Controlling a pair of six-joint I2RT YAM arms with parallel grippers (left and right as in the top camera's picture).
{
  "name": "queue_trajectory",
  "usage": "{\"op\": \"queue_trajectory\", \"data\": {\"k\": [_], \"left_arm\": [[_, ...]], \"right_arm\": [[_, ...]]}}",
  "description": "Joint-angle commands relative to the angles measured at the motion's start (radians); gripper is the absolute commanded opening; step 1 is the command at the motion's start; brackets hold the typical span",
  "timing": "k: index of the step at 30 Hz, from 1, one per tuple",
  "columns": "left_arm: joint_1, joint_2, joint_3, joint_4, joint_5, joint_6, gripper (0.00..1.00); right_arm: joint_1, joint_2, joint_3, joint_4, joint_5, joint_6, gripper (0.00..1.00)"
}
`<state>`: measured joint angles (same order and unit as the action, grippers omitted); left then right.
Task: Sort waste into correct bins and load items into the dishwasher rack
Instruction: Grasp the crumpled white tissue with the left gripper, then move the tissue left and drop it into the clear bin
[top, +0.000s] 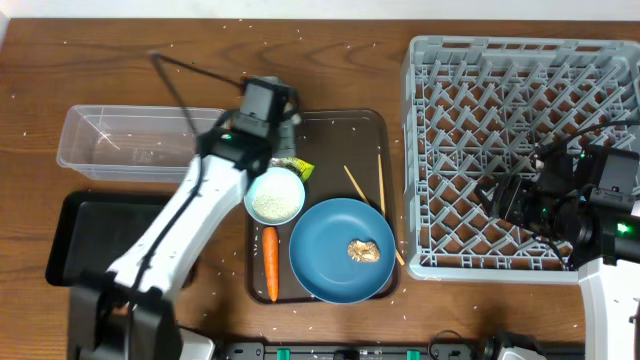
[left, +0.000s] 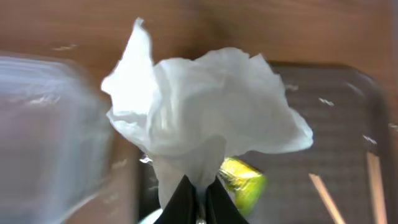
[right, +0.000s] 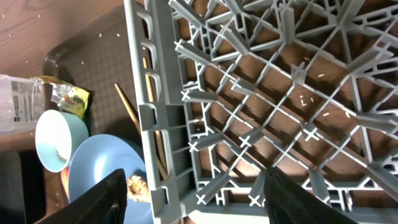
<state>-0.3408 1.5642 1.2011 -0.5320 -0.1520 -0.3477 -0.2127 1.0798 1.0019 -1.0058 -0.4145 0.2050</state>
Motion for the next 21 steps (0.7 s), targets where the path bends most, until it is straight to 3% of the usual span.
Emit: {"op": "queue_trajectory", "data": {"k": [1, 5, 10, 11, 13, 14, 18, 21], "left_arm": [[0.084, -0.018, 0.007, -0.052, -0.165, -0.142, 0.06], [0.197, 0.013, 0.007, -0.111, -0.161, -0.242, 0.06], [0.282, 0.026, 0.007, -0.093, -0.117, -0.241, 0.07], [0.288, 0.026, 0.007, -0.089, -0.109, -0.241, 0.13], [0.296, 0.026, 0.007, -0.087, -0.092, -0.241, 0.44], [0.296, 0.026, 0.007, -0.087, -0.085, -0.239, 0.49], [0.289, 0.026, 0.007, -0.054, -0.005, -0.175, 0.51], [0.265, 0.029, 0.007, 0.026, 0.148, -0.075, 0.51]], "right_arm": [[0.011, 0.000, 0.005, 0.000, -0.001, 0.011, 0.63], [0.011, 0.000, 0.005, -0.002, -0.001, 0.011, 0.63], [0.011, 0.000, 0.005, -0.001, -0.001, 0.011, 0.64], [0.011, 0.000, 0.005, -0.001, -0.001, 0.011, 0.63], [0.011, 0.000, 0.005, -0.001, -0.001, 0.011, 0.64], [0.011, 0.000, 0.005, -0.001, -0.001, 0.011, 0.64], [0.011, 0.000, 0.005, -0.007, -0.001, 0.011, 0.64], [0.011, 0.000, 0.005, -0.009, -0.001, 0.011, 0.65]]}}
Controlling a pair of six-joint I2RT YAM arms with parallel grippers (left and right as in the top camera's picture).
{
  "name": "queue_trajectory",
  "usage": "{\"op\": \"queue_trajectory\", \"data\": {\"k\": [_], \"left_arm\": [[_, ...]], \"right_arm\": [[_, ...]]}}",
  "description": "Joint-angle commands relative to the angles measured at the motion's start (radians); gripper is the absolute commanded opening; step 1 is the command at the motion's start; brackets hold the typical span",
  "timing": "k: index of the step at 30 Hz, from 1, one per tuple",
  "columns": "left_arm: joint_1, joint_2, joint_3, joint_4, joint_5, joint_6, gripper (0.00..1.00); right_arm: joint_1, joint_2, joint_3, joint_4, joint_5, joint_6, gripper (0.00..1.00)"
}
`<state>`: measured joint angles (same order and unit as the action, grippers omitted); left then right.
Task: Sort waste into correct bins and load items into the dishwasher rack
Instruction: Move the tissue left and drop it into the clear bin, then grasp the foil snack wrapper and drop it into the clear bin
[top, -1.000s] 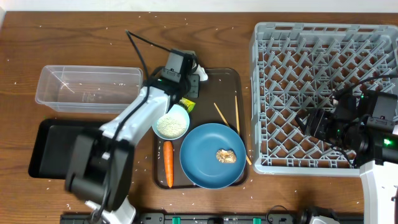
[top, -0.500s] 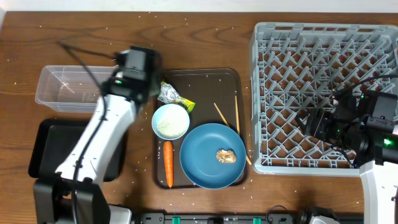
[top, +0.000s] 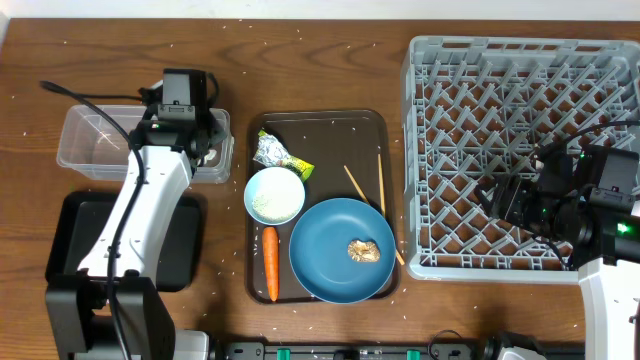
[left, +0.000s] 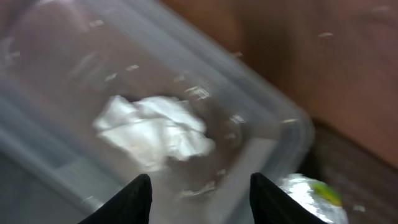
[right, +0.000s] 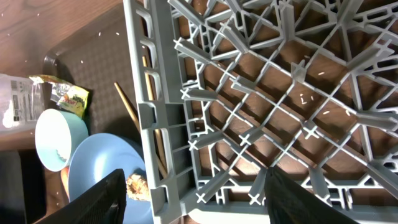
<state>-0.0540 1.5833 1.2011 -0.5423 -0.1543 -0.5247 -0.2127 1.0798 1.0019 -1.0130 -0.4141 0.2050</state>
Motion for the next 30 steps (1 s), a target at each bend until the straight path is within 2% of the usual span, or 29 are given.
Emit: {"op": "queue_trajectory", "data": {"k": [1, 3, 10, 12, 15, 20, 22, 24, 28, 30], "left_arm": [[-0.034, 0.012, 0.007, 0.061, 0.202, 0.140, 0.51], [-0.073, 0.024, 0.007, 0.093, 0.236, 0.193, 0.52], [-0.193, 0.167, 0.007, 0.179, 0.185, 0.311, 0.58], [-0.206, 0.219, 0.007, 0.187, 0.157, 0.288, 0.58], [-0.208, 0.271, 0.007, 0.197, 0.113, 0.179, 0.58], [-0.212, 0.319, 0.007, 0.257, 0.109, 0.082, 0.57], [-0.217, 0.334, 0.007, 0.280, 0.112, 0.062, 0.49], [-0.223, 0.348, 0.007, 0.297, 0.112, 0.063, 0.31], [-0.225, 0.351, 0.007, 0.296, 0.118, 0.063, 0.06], [-0.225, 0.329, 0.007, 0.285, 0.122, 0.064, 0.06]], "right_arm": [[0.011, 0.000, 0.005, -0.002, -0.001, 0.011, 0.65], [0.011, 0.000, 0.005, -0.001, -0.001, 0.011, 0.65], [0.011, 0.000, 0.005, -0.016, -0.001, 0.011, 0.66], [0.011, 0.000, 0.005, -0.021, -0.001, 0.011, 0.66], [0.011, 0.000, 0.005, -0.022, -0.001, 0.011, 0.66], [0.011, 0.000, 0.005, -0.020, -0.001, 0.011, 0.66], [0.011, 0.000, 0.005, -0.020, -0.001, 0.011, 0.66], [0.011, 0.000, 0.005, -0.023, -0.001, 0.011, 0.66], [0.011, 0.000, 0.005, -0.031, -0.001, 0.011, 0.67], [0.011, 0.000, 0.005, -0.031, -0.001, 0.011, 0.67]]}}
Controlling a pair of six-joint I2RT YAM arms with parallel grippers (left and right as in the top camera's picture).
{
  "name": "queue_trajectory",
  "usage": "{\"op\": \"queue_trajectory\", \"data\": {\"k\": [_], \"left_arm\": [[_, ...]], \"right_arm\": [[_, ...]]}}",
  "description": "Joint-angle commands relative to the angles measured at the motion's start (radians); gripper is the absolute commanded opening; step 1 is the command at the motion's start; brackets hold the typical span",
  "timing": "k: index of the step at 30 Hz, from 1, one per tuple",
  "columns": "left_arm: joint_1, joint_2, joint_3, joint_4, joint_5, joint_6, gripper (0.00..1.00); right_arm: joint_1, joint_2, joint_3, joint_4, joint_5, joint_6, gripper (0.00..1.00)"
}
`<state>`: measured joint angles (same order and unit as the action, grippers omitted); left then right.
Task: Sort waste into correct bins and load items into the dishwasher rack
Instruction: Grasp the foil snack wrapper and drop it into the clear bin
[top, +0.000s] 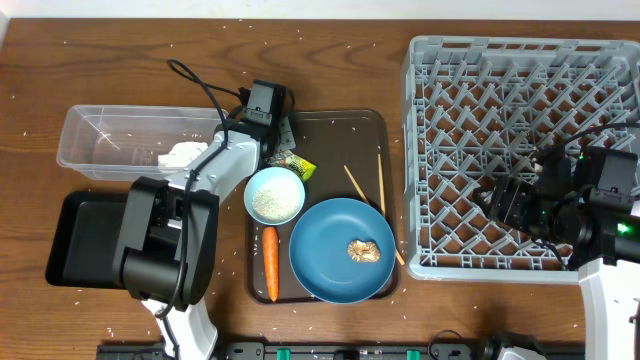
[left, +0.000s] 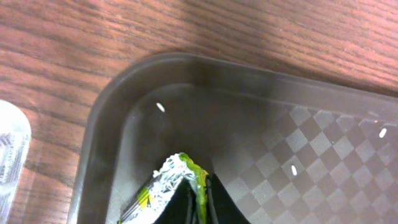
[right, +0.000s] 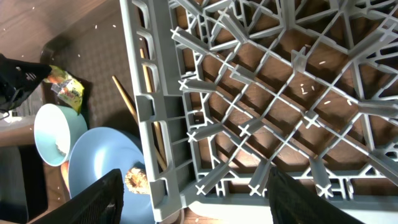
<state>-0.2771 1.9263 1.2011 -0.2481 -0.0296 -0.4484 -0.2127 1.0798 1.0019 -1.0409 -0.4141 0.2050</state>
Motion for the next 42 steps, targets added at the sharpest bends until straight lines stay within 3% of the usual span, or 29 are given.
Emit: {"op": "queue_trajectory", "data": {"k": [1, 10, 16, 19, 28, 41, 42], "left_arm": [[-0.002, -0.034, 0.007, -0.019, -0.003, -0.010, 0.06], [0.000, -0.336, 0.007, -0.094, -0.020, 0.081, 0.06], [0.034, -0.474, 0.007, -0.198, -0.260, 0.060, 0.06], [0.084, -0.471, 0.006, -0.236, -0.364, -0.039, 0.06], [0.282, -0.337, 0.001, -0.193, -0.371, -0.408, 0.06], [0.334, -0.294, 0.001, -0.020, -0.293, -0.407, 0.10], [0.334, -0.294, 0.001, -0.023, -0.293, -0.406, 0.17]], "right_arm": [[0.011, 0.000, 0.005, -0.003, -0.001, 0.011, 0.67], [0.011, 0.000, 0.005, -0.002, -0.001, 0.011, 0.67], [0.011, 0.000, 0.005, 0.000, -0.001, 0.011, 0.67], [0.011, 0.000, 0.005, 0.000, -0.001, 0.011, 0.67], [0.011, 0.000, 0.005, -0.019, -0.001, 0.011, 0.67], [0.011, 0.000, 0.005, -0.023, -0.001, 0.011, 0.68], [0.011, 0.000, 0.005, -0.025, -0.001, 0.010, 0.68]]}}
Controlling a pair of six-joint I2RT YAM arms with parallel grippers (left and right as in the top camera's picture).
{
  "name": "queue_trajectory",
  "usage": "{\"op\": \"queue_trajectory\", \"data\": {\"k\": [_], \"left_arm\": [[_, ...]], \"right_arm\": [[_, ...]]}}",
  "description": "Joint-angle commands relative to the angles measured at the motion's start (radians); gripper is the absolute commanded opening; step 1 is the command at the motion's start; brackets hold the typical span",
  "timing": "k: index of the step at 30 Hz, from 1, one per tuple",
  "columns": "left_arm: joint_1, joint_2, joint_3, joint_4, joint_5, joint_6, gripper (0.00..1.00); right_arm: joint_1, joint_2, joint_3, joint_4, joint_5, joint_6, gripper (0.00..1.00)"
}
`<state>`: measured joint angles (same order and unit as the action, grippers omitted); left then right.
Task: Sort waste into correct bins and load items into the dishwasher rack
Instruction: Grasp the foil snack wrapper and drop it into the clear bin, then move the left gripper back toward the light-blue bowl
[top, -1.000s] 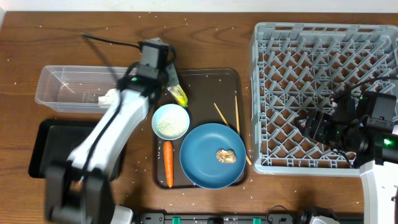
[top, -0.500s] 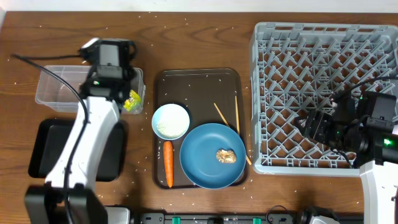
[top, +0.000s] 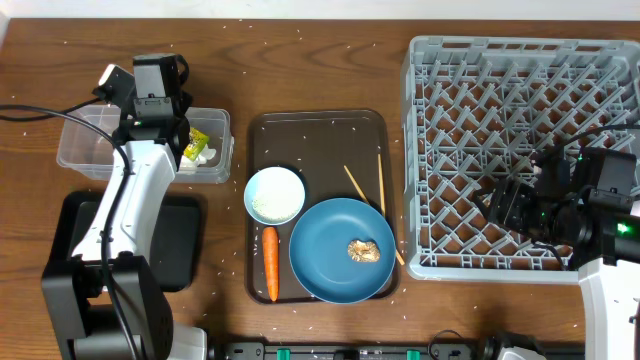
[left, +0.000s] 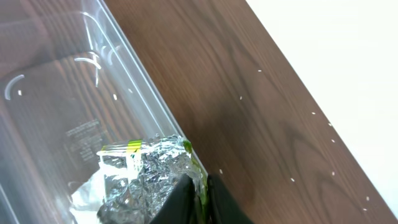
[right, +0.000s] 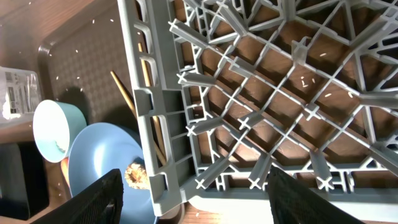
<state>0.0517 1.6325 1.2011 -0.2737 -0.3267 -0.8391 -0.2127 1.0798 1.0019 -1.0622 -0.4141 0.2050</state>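
Note:
My left gripper (top: 190, 141) is shut on a crumpled silver and yellow-green foil wrapper (left: 146, 180), held over the right end of the clear plastic bin (top: 90, 150). A white tissue (top: 206, 156) lies in that bin under the wrapper. In the left wrist view the left gripper (left: 198, 186) pinches the wrapper's edge. My right gripper (right: 196, 199) stands open over the front left part of the grey dishwasher rack (top: 520, 100), holding nothing. On the brown tray (top: 320, 125) sit a pale blue bowl (top: 274, 195), a blue plate (top: 335, 265) with a food scrap (top: 364, 251), a carrot (top: 270, 264) and two chopsticks (top: 380, 190).
A black bin (top: 70, 250) lies in front of the clear bin, partly under my left arm. The rack fills the right side of the table. White grains are scattered over the wooden tabletop (top: 300, 60).
My left gripper was shut on the foil wrapper at the tray's far left corner. Now it holds the wrapper over the right end of the clear bin. The right arm has not moved.
First my left gripper held a white tissue above the tray's far left. Then it stood open over the clear bin with the tissue lying inside. Later it was shut on the foil wrapper on the tray, and now the wrapper hangs over that bin.

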Motion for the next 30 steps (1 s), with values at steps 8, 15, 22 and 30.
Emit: {"op": "queue_trajectory", "data": {"k": [8, 15, 22, 30], "left_arm": [[0.004, -0.074, 0.001, -0.087, 0.027, 0.159, 0.80], [-0.042, -0.258, 0.001, -0.247, 0.364, 0.446, 0.81], [-0.247, -0.313, 0.000, -0.486, 0.510, 0.658, 0.80], [-0.484, -0.182, 0.000, -0.534, 0.399, 0.642, 0.68]], "right_arm": [[0.011, 0.000, 0.005, -0.005, -0.001, 0.010, 0.70], [0.011, 0.000, 0.005, 0.020, -0.001, -0.005, 0.71], [0.011, 0.000, 0.005, 0.095, -0.084, -0.090, 0.70], [0.011, 0.000, 0.005, 0.103, -0.084, -0.086, 0.70]]}}
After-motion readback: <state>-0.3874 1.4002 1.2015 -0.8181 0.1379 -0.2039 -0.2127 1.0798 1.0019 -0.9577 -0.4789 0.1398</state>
